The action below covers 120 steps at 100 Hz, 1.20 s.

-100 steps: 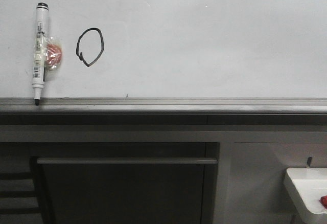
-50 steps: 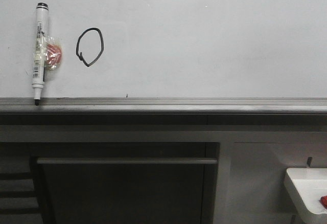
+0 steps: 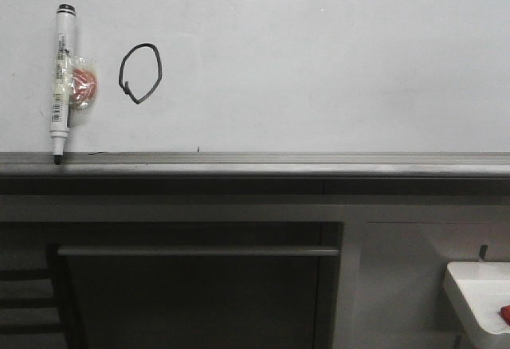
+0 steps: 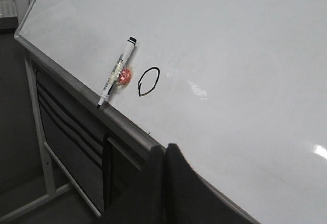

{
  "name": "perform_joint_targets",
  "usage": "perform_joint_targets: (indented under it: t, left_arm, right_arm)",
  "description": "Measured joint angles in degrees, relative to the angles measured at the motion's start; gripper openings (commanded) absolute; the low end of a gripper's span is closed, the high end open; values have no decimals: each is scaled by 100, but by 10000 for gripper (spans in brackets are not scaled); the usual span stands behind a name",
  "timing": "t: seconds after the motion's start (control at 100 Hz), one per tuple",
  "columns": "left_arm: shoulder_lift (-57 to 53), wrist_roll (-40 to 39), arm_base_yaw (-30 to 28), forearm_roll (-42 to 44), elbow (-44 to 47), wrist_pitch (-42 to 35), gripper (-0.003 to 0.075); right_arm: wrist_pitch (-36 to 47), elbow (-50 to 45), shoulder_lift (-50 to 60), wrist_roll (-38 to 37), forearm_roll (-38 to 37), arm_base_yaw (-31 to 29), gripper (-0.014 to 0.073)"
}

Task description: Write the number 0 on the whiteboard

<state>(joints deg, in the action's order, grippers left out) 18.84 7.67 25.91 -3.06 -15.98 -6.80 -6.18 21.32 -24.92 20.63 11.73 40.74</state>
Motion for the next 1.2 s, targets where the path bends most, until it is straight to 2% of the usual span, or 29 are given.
perform_joint_targets:
  t: [0.18,0.33,0.52,0.68,0.85,0.91,1.06,1.2]
  left_arm:
    - [-51,0,-9,-55,76,-44,-20]
    - [-542,0,-270,29,106,381,-20]
    - [-1272,0,-1207,186,233,1394,-20]
    - [-1863,-114,-1935,206,683,1533,-20]
    - [-1911,-240,-2553,208,1356,1575,-20]
    - [-1911,-281,-2631,208,1580,1656,-20]
    - [-1911,-390,-2677,243,1606,2440,-20]
    - [-1911,-446,-2677,306,1606,2544,-20]
  right_arm:
    - [0,0,0,0,0,0,-55]
    - [0,0,0,0,0,0,-55]
    - [0,0,0,0,0,0,-55]
    - [0,0,0,0,0,0,-55]
    - [-4,0,0,0,-2,0,-55]
    - [-4,0,0,0,-2,0,-55]
    - [-4,0,0,11,-2,0,-55]
    - [-4,0,0,11,-2,0,-55]
